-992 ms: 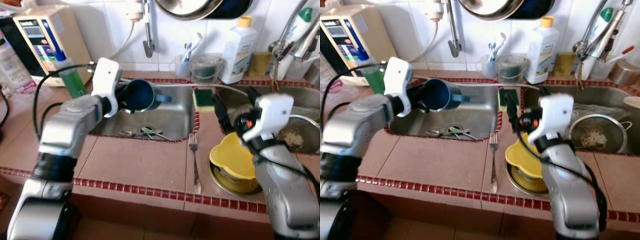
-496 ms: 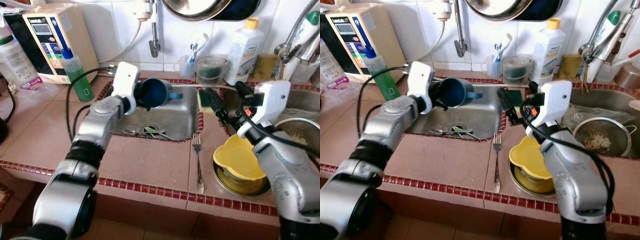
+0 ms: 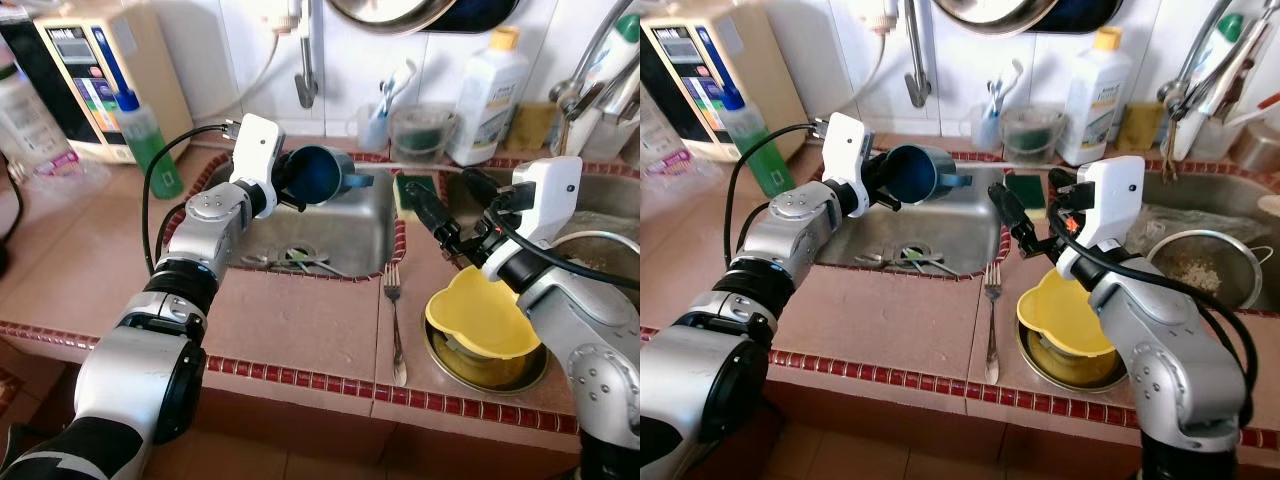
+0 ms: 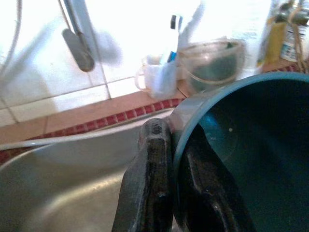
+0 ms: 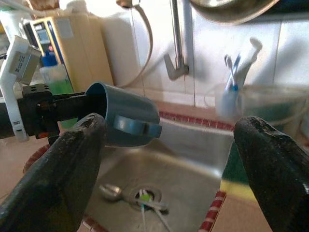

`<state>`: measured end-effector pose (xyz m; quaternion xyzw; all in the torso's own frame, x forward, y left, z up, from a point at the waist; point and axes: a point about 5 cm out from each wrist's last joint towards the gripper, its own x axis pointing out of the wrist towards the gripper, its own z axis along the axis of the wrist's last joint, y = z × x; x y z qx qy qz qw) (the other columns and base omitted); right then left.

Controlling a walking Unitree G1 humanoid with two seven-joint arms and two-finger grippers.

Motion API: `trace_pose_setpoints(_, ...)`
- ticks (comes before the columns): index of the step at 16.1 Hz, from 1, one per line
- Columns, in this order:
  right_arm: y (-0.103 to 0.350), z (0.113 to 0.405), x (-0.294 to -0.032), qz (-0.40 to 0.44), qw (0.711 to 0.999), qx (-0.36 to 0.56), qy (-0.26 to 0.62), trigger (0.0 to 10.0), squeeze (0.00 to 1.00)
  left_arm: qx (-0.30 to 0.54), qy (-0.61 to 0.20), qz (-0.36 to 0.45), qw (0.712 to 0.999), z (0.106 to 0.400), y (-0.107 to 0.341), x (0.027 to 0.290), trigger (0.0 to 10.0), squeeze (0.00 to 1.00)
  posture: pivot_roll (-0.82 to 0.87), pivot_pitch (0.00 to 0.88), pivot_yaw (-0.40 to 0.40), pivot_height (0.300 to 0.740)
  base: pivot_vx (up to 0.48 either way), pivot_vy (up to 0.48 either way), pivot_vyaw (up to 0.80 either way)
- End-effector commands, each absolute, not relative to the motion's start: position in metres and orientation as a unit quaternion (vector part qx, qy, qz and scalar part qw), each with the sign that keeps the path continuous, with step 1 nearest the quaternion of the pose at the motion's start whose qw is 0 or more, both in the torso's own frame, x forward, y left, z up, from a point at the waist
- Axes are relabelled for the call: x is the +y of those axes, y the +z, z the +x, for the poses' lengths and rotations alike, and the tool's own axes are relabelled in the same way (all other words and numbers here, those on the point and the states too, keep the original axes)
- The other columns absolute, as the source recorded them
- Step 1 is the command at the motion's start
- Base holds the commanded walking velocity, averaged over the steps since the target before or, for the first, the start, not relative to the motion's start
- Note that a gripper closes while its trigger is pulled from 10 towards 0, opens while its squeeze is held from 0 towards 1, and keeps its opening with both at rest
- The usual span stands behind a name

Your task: Kitchen organization

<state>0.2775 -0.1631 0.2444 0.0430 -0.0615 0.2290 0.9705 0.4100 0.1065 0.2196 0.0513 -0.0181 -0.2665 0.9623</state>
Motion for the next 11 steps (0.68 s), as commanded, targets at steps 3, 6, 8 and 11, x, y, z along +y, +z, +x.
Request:
trace_pose_setpoints(3,0.248,0.265,-0.165,0.056,0.97,-0.053,0.232,10.0,0.0,-0.02,-0.276,0.063,0.959,0.41,0.216,0.108,10.0,0.0,-0.3,0.217,0.086,0.74,0.0,0.0,0.0)
trace_pose_setpoints(6,0.25,0.252,-0.167,0.073,0.968,-0.04,0.235,10.0,0.0,0.0,-0.274,0.062,0.96,0.409,0.204,0.111,10.0,0.0,-0.31,0.254,0.083,0.74,0.0,0.0,0.0)
trace_pose_setpoints(8,0.25,0.246,-0.165,0.077,0.967,-0.033,0.241,10.0,0.0,0.006,-0.268,0.066,0.961,0.409,0.201,0.112,10.0,0.0,-0.32,0.266,0.084,0.74,0.0,0.0,0.0)
trace_pose_setpoints(11,0.247,0.233,-0.16,0.083,0.962,-0.014,0.258,10.0,0.0,0.019,-0.255,0.076,0.964,0.409,0.196,0.115,10.0,0.0,-0.34,0.285,0.089,0.74,0.0,0.0,0.0)
